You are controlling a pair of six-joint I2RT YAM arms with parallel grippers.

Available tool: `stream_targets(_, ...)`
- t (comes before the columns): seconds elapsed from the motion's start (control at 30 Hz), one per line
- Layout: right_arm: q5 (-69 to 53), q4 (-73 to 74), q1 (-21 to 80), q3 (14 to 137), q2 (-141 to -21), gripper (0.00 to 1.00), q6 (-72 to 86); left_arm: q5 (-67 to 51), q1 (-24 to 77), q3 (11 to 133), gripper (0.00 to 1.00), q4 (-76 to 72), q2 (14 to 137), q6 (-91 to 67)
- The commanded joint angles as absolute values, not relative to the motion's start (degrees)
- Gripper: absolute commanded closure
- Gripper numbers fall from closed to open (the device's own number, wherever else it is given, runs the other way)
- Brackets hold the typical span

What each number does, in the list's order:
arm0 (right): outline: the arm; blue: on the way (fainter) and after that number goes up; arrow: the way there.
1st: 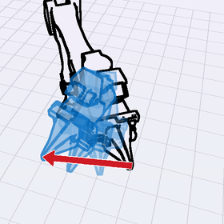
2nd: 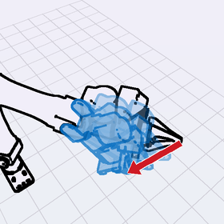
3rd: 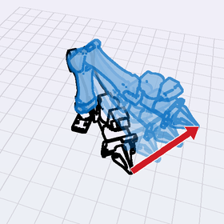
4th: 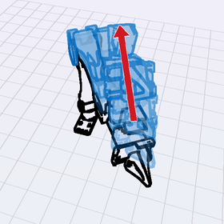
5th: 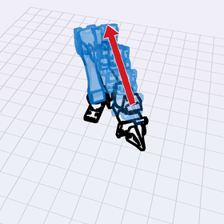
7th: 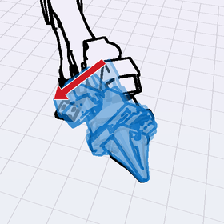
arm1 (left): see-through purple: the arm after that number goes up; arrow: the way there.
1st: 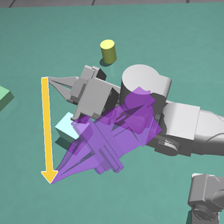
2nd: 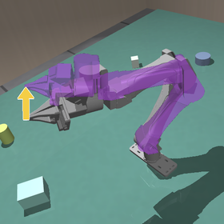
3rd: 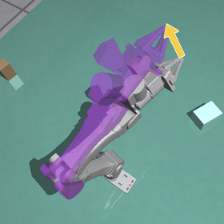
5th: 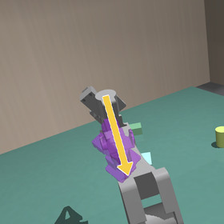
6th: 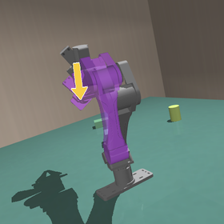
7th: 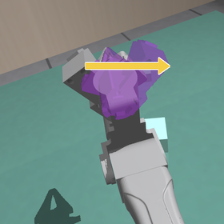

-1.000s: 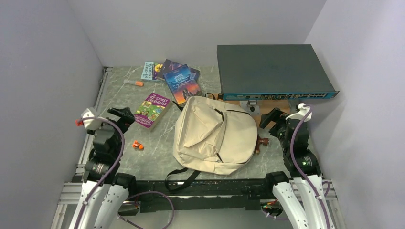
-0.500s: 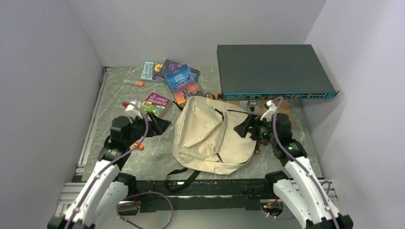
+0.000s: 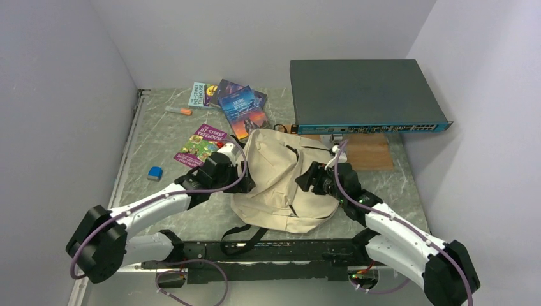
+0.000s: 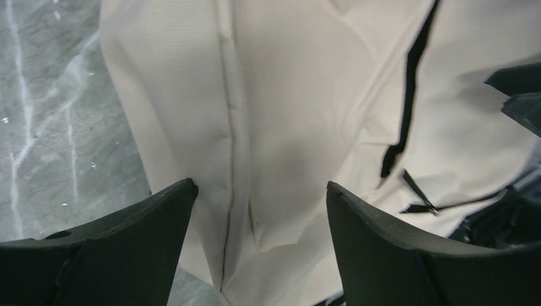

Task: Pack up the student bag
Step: Adjust the student bag at the center of the board.

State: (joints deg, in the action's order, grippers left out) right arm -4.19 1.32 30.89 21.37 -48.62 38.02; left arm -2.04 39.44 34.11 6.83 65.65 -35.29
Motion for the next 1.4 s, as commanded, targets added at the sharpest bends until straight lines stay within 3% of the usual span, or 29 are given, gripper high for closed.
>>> stream_targets(0.0, 7.3, -12.7, 34.3, 19.4, -51.4, 0.31, 40.7, 5.1, 40.7, 35.1, 0.22, 7.8, 68.6, -36.4)
stream_targets(0.27, 14.1, -21.4, 39.0, 17.0, -59.1, 0.27, 40.9, 10.0, 41.5, 33.8, 0.35, 8.3, 71.0, -36.9)
stream_targets(0.4, 17.5, -23.3, 41.2, 17.3, -63.6, 0.31, 40.3, 11.1, 41.6, 33.8, 0.40, 8.5, 72.5, -36.6)
stream_targets(0.63, 19.2, -29.3, 48.0, 16.6, -68.6, 0.62, 39.6, 17.0, 40.8, 38.6, 0.70, 13.2, 77.1, -32.9)
stream_targets(0.77, 18.8, -32.8, 51.8, 15.9, -70.4, 0.85, 40.0, 20.1, 37.7, 41.7, 0.76, 17.3, 78.4, -30.3)
stream_targets(0.87, 16.3, -36.6, 53.4, 13.9, -69.2, 0.92, 39.7, 20.6, 36.4, 42.6, 0.76, 18.9, 77.9, -28.7)
stream_targets(0.93, 17.7, -34.5, 53.4, 13.4, -65.9, 0.87, 39.5, 19.4, 36.4, 42.9, 0.78, 19.5, 76.7, -28.2)
stream_targets(1.03, 24.4, -27.1, 51.9, 12.9, -58.4, 0.63, 40.7, 14.5, 36.4, 41.2, 0.78, 18.2, 73.6, -28.5)
stream_targets(1.17, 22.7, -29.6, 48.7, 12.2, -53.2, 0.39, 40.0, 7.9, 36.3, 38.2, 0.77, 14.8, 70.2, -29.7)
stream_targets(1.37, 26.1, -31.6, 48.4, 17.1, -61.9, 0.27, 45.5, 1.8, 36.5, 37.1, 0.75, 12.7, 66.8, -30.8)
